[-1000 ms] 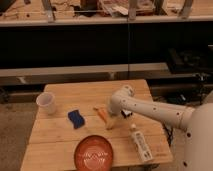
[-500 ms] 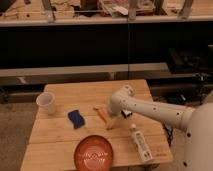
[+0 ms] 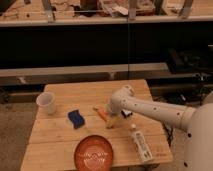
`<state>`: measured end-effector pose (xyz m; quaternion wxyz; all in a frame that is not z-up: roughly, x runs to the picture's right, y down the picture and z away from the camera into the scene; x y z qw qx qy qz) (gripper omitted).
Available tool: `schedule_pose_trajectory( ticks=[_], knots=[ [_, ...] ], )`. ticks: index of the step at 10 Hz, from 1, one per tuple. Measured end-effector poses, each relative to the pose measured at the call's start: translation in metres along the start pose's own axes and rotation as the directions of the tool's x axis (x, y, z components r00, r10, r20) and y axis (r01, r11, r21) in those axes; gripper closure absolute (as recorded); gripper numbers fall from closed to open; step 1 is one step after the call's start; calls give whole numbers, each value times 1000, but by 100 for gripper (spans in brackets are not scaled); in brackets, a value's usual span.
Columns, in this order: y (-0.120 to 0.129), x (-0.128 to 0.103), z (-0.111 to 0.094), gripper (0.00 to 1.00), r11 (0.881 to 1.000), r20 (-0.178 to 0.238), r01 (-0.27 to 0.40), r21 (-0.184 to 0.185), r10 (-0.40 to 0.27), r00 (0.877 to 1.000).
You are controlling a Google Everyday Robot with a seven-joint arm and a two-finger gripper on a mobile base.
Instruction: Place the pepper on the white sponge
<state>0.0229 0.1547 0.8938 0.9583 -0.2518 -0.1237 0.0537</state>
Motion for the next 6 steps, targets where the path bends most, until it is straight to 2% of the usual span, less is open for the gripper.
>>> schedule_pose_trajectory(
  ticks=[2,3,6],
  knots=[
    [0,3,-3,95,1000,-7,1,0,-1,1000],
    [1,3,-2,99,1000,-5,1,1,-1,1000],
    [0,-1,-1,100,1000,9,-19,18,19,1000]
  ],
)
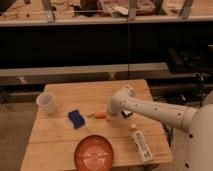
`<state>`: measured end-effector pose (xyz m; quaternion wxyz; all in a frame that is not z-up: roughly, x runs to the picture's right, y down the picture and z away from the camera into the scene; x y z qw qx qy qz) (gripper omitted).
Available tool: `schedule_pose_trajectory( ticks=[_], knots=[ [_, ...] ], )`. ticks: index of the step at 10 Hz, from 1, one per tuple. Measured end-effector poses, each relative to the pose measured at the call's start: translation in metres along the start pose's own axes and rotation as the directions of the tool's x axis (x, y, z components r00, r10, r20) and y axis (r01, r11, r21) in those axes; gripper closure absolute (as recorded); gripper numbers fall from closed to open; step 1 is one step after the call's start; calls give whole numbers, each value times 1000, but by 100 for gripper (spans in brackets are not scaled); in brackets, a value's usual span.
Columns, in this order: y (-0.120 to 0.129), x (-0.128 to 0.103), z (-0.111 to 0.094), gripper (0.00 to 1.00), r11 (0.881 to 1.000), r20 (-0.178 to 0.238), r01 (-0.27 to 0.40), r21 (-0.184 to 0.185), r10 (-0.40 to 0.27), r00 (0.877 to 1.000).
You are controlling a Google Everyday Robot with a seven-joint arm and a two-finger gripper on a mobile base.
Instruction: Place the pepper on the white sponge
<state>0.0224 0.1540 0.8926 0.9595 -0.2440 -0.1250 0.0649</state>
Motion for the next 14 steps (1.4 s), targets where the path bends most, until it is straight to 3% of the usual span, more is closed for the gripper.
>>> schedule_pose_trajectory(
  ticks=[1,4,6,14],
  knots=[
    [-1,-1,-3,100,1000,12,-6,7,6,1000],
    [-9,-10,-40,100,999,62,-9,48,6,998],
    [-15,-24,-65,100,997,86,22,68,-28,996],
    [-9,-81,-70,100,981,110,181,67,-188,976]
  ],
)
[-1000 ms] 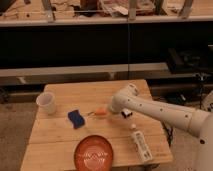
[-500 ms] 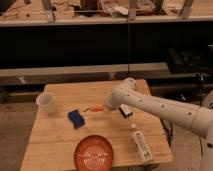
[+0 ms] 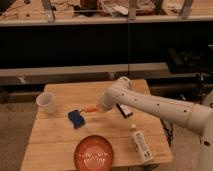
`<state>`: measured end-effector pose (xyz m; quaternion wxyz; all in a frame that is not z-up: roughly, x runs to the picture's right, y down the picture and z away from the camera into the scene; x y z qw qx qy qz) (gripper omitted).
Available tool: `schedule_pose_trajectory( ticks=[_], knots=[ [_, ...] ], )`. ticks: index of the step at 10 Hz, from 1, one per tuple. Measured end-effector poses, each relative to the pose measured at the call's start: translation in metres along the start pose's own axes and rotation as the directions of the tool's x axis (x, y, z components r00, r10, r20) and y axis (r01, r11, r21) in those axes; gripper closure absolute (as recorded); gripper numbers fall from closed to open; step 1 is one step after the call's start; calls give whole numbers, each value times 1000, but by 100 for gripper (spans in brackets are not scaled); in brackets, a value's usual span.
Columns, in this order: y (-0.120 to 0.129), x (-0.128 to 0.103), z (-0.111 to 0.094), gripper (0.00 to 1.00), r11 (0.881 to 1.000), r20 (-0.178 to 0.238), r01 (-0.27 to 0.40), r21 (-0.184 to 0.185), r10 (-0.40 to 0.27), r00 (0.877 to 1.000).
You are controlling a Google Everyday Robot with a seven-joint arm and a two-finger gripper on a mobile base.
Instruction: Place the pepper on the white sponge
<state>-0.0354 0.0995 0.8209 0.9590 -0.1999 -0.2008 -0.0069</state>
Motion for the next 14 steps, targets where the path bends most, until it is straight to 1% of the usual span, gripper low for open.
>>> schedule_pose_trajectory(
  ticks=[3,8,11,14],
  knots=[
    [-2,-18,8,100,999,8,46,-9,-45,999],
    [-2,-36,17,100,994,16,104,-22,-103,995],
    [-1,-47,29,100,987,26,155,-44,-154,988],
    [-1,-61,38,100,974,37,215,-70,-213,976]
  ],
)
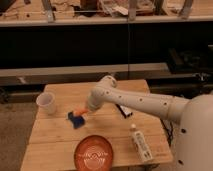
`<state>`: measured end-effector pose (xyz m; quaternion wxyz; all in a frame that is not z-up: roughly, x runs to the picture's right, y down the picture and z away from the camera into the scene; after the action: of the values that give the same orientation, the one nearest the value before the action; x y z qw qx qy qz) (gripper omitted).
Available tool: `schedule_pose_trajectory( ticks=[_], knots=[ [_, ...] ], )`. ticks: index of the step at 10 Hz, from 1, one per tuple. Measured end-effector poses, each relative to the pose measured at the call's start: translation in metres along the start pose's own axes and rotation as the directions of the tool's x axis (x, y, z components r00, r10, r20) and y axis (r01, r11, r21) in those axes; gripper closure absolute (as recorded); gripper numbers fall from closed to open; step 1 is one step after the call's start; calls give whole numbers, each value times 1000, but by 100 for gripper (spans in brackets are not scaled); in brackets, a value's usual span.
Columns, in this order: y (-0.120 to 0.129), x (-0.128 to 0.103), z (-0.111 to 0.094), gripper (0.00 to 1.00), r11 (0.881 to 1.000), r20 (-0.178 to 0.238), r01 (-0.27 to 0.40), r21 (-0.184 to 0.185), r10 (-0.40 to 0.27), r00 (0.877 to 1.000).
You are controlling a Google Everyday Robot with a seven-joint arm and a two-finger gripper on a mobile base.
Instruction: Place the pepper on the white sponge
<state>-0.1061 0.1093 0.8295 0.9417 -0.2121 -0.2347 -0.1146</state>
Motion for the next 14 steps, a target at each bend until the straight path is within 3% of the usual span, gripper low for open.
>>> schedule_pose_trajectory(
  ticks=[5,14],
  knots=[
    [0,-14,19,100,997,7,57,-45,-57,998],
    [1,-34,42,100,990,9,112,-88,-112,994]
  ],
)
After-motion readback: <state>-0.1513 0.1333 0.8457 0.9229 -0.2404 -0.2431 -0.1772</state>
